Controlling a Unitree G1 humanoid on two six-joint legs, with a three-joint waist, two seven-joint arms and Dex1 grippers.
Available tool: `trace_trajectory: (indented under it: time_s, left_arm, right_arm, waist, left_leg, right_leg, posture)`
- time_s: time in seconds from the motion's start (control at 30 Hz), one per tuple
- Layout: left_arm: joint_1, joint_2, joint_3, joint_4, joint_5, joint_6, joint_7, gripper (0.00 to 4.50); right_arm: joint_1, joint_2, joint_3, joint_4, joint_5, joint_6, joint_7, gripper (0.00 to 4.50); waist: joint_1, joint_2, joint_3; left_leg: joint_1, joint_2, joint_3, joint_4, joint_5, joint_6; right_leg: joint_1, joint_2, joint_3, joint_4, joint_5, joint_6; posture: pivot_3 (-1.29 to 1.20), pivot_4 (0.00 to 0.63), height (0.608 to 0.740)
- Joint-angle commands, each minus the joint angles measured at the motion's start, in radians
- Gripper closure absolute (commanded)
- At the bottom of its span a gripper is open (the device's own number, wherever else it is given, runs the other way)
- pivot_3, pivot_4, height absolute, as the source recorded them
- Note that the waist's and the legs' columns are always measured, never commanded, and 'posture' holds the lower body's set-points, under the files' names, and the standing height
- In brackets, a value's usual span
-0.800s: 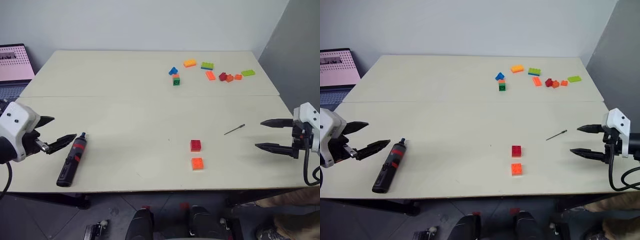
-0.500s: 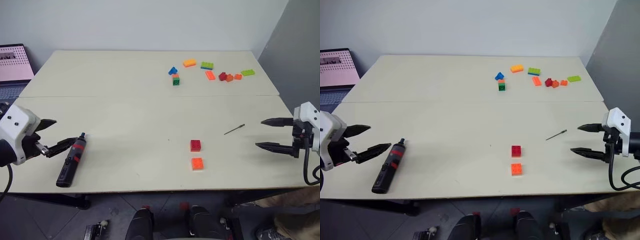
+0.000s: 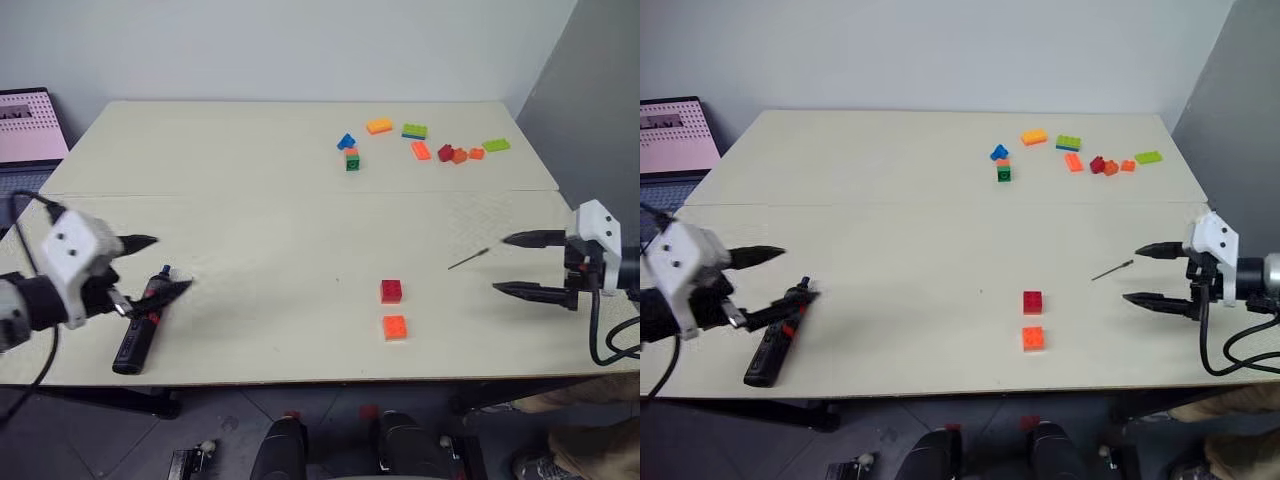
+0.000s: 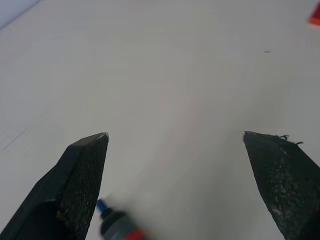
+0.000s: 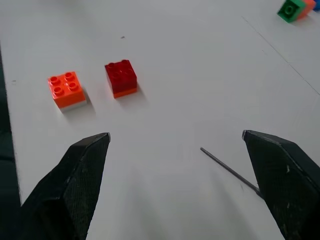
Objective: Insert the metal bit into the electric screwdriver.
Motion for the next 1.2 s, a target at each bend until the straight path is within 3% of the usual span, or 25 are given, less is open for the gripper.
trace_trajectory:
  time_s: [0.03,0.37,0.7,0.8,1.1,1.2]
  left_arm:
    - [-0.014,0.018,-0.087,-0.112,-0.046,-0.006,-0.044,0.00]
    - [-0.096,-0.035,-0.271,-0.147,-0.047,-0.027,-0.035,0.00]
    - [-0.115,-0.084,-0.359,-0.173,-0.028,-0.047,-0.004,0.00]
    - [-0.101,-0.093,-0.373,-0.167,-0.013,-0.072,-0.005,0.00]
    - [-0.089,-0.136,-0.395,-0.137,-0.012,-0.136,-0.014,0.00]
    - [-0.105,-0.151,-0.406,-0.123,-0.011,-0.145,-0.019,0.00]
  right_arm:
    - [-0.060,0.033,0.062,-0.063,-0.007,0.026,-0.002,0.03]
    - [-0.281,0.275,0.367,0.097,-0.201,-0.010,-0.009,0.03]
    - [-0.370,0.430,0.438,0.310,-0.295,-0.101,-0.013,0.03]
    - [-0.375,0.439,0.448,0.341,-0.319,-0.132,0.004,0.54]
    - [-0.349,0.443,0.409,0.317,-0.321,-0.166,-0.004,2.98]
    - [-0.331,0.426,0.369,0.272,-0.304,-0.147,-0.030,3.04]
  waist:
    - [-0.002,0.000,0.000]
    - [-0.003,0.000,0.000]
    - [0.000,0.000,0.000]
    - [0.000,0.000,0.000]
    - [0.000,0.000,0.000]
    - [0.001,0.000,0.000]
  left_leg:
    - [0.000,0.000,0.000,0.000,0.000,0.000]
    - [0.000,0.000,0.000,0.000,0.000,0.000]
    - [-0.001,0.000,-0.001,0.000,0.000,0.000]
    - [-0.001,0.000,-0.001,0.001,0.000,0.000]
    - [-0.001,0.000,-0.002,0.001,0.000,0.000]
    - [-0.001,0.000,-0.002,0.001,0.000,0.000]
  right_leg:
    - [0.000,0.000,0.000,0.000,0.000,0.000]
    - [0.000,0.001,0.000,0.001,0.001,0.001]
    - [0.000,0.001,0.000,0.001,0.003,0.004]
    - [0.000,0.001,0.000,0.002,0.003,0.004]
    - [0.000,0.002,0.000,0.002,0.003,0.004]
    - [0.000,0.002,0.000,0.002,0.003,0.005]
  posture:
    - [0.00,0.150,0.740]
    - [0.00,0.150,0.740]
    - [0.00,0.150,0.740]
    - [0.00,0.150,0.740]
    - [0.00,0.150,0.740]
    - [0.00,0.150,0.740]
